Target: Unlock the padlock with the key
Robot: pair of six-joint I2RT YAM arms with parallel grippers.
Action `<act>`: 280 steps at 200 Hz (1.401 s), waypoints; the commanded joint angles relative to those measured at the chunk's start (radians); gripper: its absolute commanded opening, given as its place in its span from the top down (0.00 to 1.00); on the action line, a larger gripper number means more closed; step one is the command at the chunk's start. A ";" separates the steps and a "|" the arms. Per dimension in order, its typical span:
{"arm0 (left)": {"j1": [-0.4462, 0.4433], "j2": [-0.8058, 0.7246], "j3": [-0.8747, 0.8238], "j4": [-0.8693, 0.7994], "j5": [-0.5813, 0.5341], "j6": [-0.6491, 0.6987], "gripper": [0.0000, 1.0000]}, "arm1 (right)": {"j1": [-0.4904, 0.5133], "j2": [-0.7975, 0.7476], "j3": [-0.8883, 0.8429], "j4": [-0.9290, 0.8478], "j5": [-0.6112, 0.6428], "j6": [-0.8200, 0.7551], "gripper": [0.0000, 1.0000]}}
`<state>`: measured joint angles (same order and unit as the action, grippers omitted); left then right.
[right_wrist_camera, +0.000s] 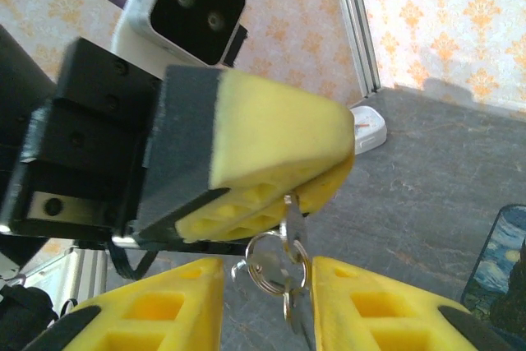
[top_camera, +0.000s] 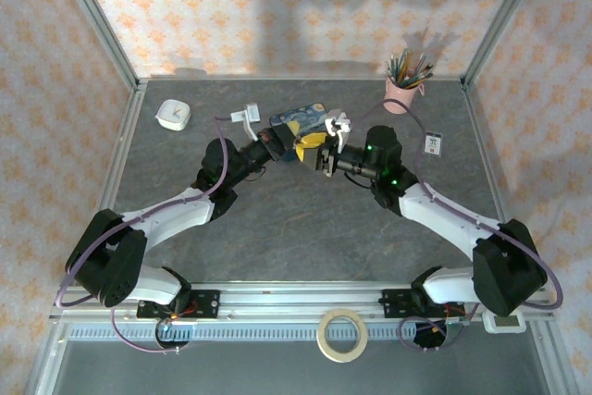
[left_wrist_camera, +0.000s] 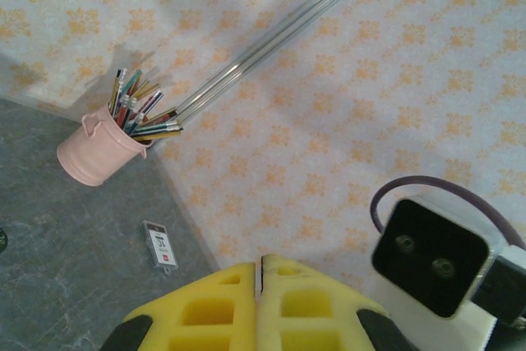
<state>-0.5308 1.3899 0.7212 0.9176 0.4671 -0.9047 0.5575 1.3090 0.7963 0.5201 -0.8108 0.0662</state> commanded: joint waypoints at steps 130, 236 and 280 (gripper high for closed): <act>-0.018 -0.075 0.092 -0.182 -0.088 -0.051 0.22 | 0.065 -0.041 0.020 -0.090 0.347 -0.212 1.00; -0.010 0.018 0.194 -0.402 -0.077 -0.211 0.52 | 0.243 -0.010 -0.020 0.007 0.845 -0.537 1.00; -0.009 0.024 0.176 -0.383 -0.079 -0.246 0.59 | 0.253 -0.015 -0.047 0.076 0.915 -0.539 1.00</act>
<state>-0.5472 1.4036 0.9104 0.5381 0.3870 -1.1198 0.8120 1.3045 0.7609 0.4885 -0.0051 -0.4561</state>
